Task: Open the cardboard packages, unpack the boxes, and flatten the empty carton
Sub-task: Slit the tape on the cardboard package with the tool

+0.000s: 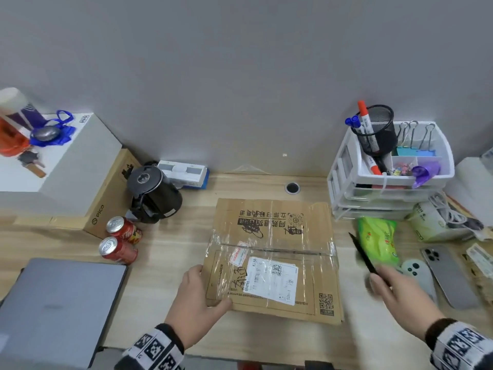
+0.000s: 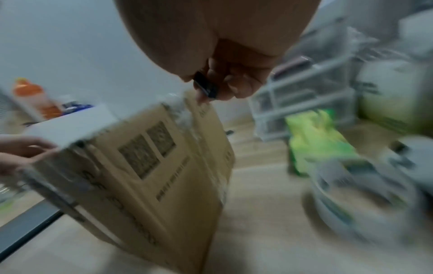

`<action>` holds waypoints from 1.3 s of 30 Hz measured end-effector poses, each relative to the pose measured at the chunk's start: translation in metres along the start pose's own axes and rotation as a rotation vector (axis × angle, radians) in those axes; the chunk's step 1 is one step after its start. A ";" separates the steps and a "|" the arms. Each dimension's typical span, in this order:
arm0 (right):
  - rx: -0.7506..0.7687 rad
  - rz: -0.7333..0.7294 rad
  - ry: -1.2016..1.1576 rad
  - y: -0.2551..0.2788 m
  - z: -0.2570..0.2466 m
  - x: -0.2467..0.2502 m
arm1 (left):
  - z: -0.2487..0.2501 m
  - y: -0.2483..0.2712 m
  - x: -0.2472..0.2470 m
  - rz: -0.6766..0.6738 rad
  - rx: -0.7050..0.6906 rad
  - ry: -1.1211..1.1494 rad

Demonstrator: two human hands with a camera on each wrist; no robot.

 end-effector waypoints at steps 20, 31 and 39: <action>0.584 -0.324 0.441 -0.089 -0.238 -0.101 | -0.008 0.006 -0.002 0.049 0.014 0.035; 0.657 -0.285 0.474 -0.084 -0.245 -0.095 | -0.007 0.010 -0.007 0.024 0.032 -0.007; 0.639 -0.299 0.575 -0.078 -0.218 -0.082 | -0.005 0.009 -0.010 -0.011 0.070 -0.101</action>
Point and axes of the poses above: each hand's wrist, its own y-axis away from the middle knuckle, its own x-axis out of the back of the hand, z = x × y, the point moved 7 cm from there along -y, towards the middle knuckle, and after that the axes turned 2 degrees about x, right-handed, at the moved point
